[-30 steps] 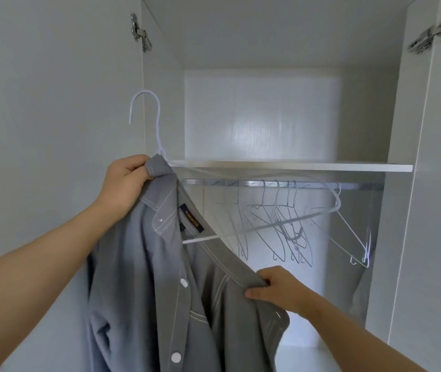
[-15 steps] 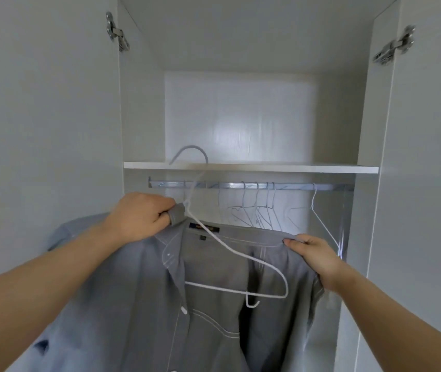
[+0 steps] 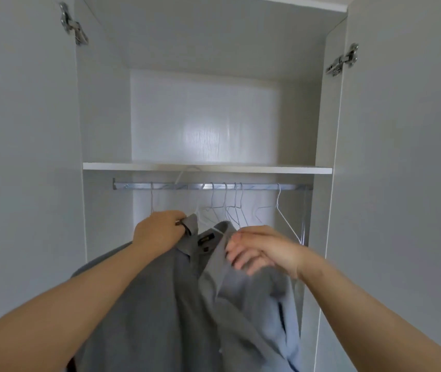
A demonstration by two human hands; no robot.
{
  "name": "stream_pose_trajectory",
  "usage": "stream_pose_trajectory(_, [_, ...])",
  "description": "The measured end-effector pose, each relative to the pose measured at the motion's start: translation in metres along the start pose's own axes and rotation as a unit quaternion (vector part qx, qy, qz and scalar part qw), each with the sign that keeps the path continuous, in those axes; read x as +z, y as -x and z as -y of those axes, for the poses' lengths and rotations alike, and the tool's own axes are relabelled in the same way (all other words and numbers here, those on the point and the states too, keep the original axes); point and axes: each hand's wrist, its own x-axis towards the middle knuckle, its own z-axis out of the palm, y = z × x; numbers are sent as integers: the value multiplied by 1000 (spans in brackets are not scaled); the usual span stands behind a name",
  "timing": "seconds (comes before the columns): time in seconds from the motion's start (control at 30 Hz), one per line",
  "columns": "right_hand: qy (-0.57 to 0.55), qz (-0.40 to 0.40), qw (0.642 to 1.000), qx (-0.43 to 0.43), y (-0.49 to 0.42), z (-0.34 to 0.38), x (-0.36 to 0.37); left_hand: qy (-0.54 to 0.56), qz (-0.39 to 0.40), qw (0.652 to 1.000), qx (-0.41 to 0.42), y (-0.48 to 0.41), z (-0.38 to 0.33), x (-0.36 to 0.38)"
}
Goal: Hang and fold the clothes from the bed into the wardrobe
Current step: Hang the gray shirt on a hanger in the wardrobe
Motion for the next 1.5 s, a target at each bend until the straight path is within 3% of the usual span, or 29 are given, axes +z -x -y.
stream_pose_trajectory(0.03, [72,-55,995,-33,-1,-1,0,58,16,998,-2,1,1,-1])
stream_pose_trajectory(0.1, [249,-189,947,-69,-5,-4,-4,170,19,985,15,6,-1,-5])
stream_pose_trajectory(0.17, [378,-179,908,-24,-5,-7,-4,273,12,961,31,14,-4,-10])
stream_pose_trajectory(0.23, [423,-127,897,8,-8,-11,-3,308,5,950,50,21,-3,-13])
stream_pose_trajectory(0.37, [350,-99,931,-3,-11,-17,0,312,28,946,88,34,-1,-18])
stream_pose_trajectory(0.5, [242,-100,965,-5,-12,-22,4,356,58,930,67,42,6,-30])
stream_pose_trajectory(0.67, [220,-157,962,30,-20,-21,19,349,83,931,71,50,8,-38])
stream_pose_trajectory(0.87, [74,-197,977,28,-40,-7,49,276,86,948,134,52,-8,-31])
stream_pose_trajectory(1.07, [-4,-256,963,87,-34,-30,29,164,124,974,96,50,30,-39])
stream_pose_trajectory(1.17, [-7,-279,957,84,-38,-35,34,146,84,983,68,54,19,-30])
stream_pose_trajectory(1.2, [-14,-282,956,77,-40,-35,37,108,82,989,66,57,12,-25])
stream_pose_trajectory(1.27, [-19,-286,956,69,-44,-33,43,-68,88,990,90,64,0,-9])
stream_pose_trajectory(1.33, [-15,-277,958,68,-45,-34,44,-138,20,984,106,65,-2,-1])
stream_pose_trajectory(1.4, [-16,-266,961,71,-46,-35,42,-48,-22,996,70,60,-6,-7])
stream_pose_trajectory(1.43, [-15,-265,962,72,-45,-36,40,26,-7,998,60,57,-6,-8])
stream_pose_trajectory(1.5, [0,-271,960,72,-44,-38,38,165,135,974,78,55,-8,-12])
